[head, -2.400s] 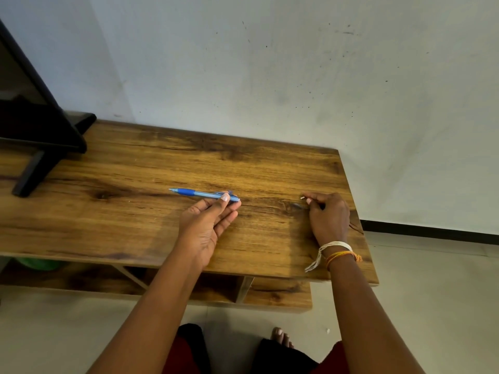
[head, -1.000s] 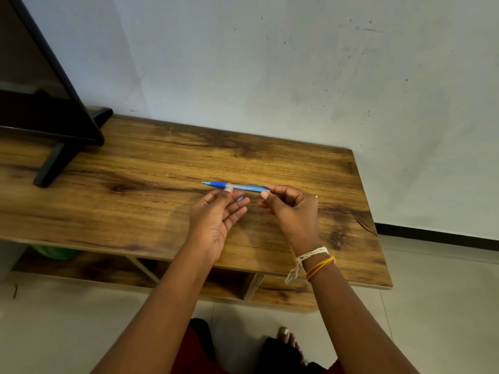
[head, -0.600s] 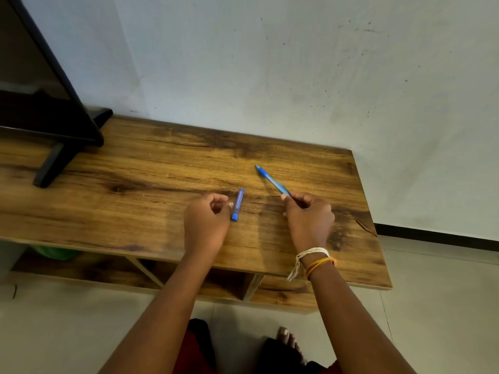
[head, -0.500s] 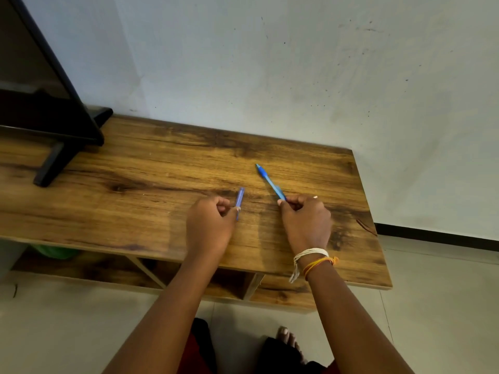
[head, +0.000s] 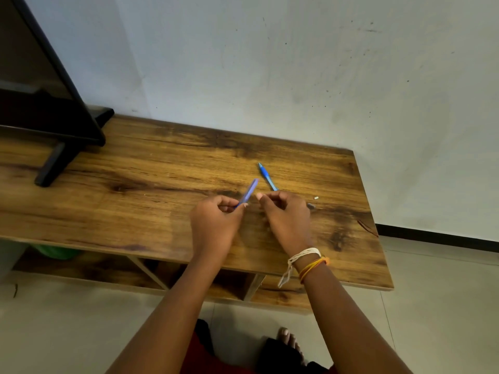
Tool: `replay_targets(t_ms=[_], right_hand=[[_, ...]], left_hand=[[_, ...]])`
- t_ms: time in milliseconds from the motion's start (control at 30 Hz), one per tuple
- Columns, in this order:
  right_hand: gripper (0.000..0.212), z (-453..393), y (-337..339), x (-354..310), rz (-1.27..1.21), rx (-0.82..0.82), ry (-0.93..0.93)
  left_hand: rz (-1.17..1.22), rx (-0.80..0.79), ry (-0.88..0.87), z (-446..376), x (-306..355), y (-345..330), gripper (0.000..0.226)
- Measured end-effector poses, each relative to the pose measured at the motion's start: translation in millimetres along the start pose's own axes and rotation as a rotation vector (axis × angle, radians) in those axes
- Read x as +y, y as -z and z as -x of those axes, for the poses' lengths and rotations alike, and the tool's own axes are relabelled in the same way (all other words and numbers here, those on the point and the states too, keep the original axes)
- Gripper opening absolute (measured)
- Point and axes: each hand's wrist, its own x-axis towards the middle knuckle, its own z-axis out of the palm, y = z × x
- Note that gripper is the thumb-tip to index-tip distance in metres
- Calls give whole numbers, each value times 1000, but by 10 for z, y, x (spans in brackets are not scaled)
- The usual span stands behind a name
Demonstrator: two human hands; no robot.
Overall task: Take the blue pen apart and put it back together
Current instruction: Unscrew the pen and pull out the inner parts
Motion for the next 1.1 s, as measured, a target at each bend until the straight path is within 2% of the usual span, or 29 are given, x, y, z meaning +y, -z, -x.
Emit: replay_targets(t_ms=[67, 233, 300, 433, 500, 633, 767, 967, 1100], right_hand=[[11, 45, -85, -27, -98, -74, -39], [6, 35, -94, -12, -171, -20, -71], [8, 19, -65, -17, -177, -50, -46], [16, 50, -60, -26, -200, -266, -7], [17, 64, -65, -28, -231, -318, -1], [12, 62, -62, -50, -460, -311, -84], [8, 34, -24, -45, -642, -298, -195], [19, 24, -33, -43, -716, -291, -242], [18, 22, -24, -35, -647, -323, -211]], left_hand=[[33, -50, -19, 11, 5, -33, 10], [109, -214, -46, 4, -34, -48, 8], [162, -217, 18, -22, -37, -36, 5], [427, -248, 216, -60, -38, -7, 4], [528, -265, 295, -68, -34, 12, 8], [755, -203, 458, -89, -27, 57, 10], [896, -224, 514, -85, 10, 90, 9], [1002, -253, 542, -69, 21, 71, 9], [949, -274, 541, -69, 7, 53, 10]])
